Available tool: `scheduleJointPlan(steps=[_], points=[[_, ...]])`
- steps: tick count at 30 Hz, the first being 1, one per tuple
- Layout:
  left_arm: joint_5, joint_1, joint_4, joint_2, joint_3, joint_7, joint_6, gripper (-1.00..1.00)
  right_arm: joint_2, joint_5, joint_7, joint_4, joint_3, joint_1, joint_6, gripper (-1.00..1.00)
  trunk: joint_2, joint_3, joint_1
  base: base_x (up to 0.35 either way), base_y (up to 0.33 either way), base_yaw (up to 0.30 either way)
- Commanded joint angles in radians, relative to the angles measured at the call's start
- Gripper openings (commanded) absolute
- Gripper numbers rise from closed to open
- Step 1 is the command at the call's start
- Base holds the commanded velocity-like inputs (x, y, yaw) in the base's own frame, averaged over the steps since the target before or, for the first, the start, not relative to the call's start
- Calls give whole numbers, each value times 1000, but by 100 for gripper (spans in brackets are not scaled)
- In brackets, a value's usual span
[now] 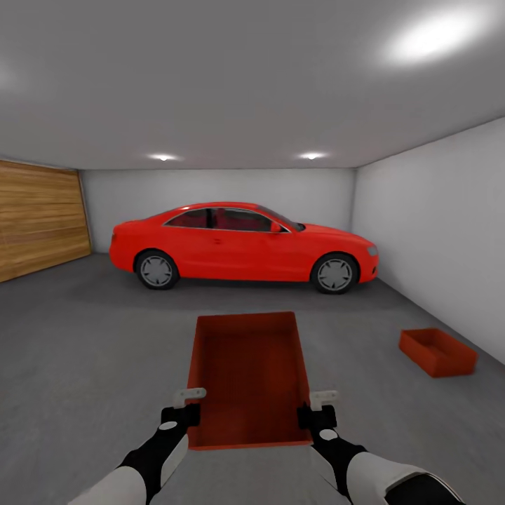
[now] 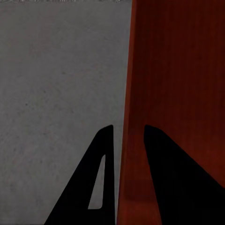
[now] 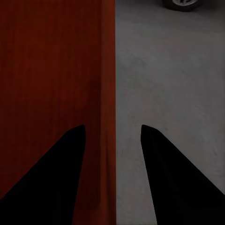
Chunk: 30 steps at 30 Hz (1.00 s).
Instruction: Move the two storage containers from the living room to the garage. In the garage, place one container on the floor and stack the other container on top of it (either order is fine).
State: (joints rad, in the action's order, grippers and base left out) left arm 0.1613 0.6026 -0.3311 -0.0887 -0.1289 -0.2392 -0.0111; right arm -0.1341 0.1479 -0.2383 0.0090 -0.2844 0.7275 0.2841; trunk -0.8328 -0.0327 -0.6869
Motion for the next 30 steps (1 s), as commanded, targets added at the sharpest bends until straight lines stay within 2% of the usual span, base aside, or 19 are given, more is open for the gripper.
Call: scheduleJointPlan(steps=[1,30], points=[[9,0,1,17,6,-12,-1,-100,-1,-22,7,-3,32,1,78,-100,-1,-2,-1,322,0,0],[9,0,1,17,6,-12,-1,-100,-1,-36,8,-3,31,1,78,-100,-1,-2,-1,322,0,0]])
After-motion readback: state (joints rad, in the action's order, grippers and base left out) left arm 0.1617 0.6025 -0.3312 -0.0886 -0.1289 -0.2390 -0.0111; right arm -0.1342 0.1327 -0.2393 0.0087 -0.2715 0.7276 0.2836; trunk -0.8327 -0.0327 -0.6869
